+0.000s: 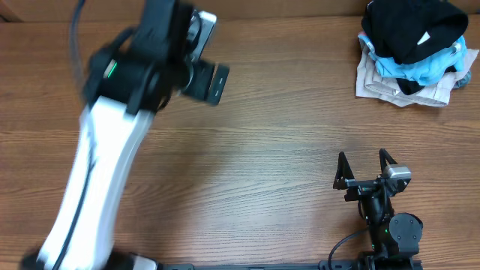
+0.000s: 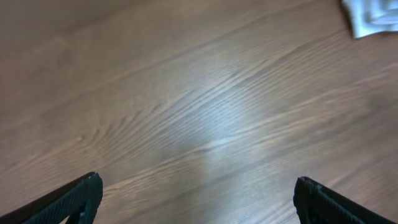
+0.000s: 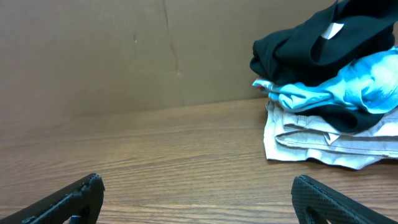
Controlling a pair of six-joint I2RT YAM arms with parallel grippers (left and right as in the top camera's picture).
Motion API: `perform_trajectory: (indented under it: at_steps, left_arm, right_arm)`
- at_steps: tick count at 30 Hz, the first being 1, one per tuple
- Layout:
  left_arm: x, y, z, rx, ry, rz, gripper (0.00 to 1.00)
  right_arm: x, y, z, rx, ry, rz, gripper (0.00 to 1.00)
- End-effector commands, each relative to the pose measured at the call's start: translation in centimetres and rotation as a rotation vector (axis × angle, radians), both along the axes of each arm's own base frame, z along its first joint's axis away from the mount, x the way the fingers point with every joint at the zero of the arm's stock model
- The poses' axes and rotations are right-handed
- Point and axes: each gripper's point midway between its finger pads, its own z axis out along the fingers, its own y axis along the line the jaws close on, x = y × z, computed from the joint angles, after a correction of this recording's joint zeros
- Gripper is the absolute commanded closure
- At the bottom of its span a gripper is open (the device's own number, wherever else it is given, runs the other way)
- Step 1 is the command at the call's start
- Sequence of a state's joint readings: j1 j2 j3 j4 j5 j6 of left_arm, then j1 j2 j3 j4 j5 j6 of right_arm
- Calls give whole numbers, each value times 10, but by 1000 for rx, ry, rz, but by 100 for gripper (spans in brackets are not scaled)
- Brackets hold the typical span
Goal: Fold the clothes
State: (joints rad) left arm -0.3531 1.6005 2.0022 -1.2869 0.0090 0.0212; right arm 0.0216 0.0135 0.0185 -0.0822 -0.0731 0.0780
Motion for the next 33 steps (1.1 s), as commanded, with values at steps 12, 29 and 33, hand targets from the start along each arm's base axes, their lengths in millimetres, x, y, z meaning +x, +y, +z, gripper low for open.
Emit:
perform_trajectory:
  at_steps: [12, 29, 33]
  left_arm:
    - [-62, 92, -58, -179, -564, 164, 0]
    - [-114, 137, -153, -152, -856, 314, 0]
    - [-114, 157, -173, -170, -838, 450, 0]
  right_arm:
    - [0, 0, -2, 3, -1, -4, 0]
    - [0, 0, -2, 3, -1, -4, 0]
    - [0, 0, -2, 3, -1, -4, 0]
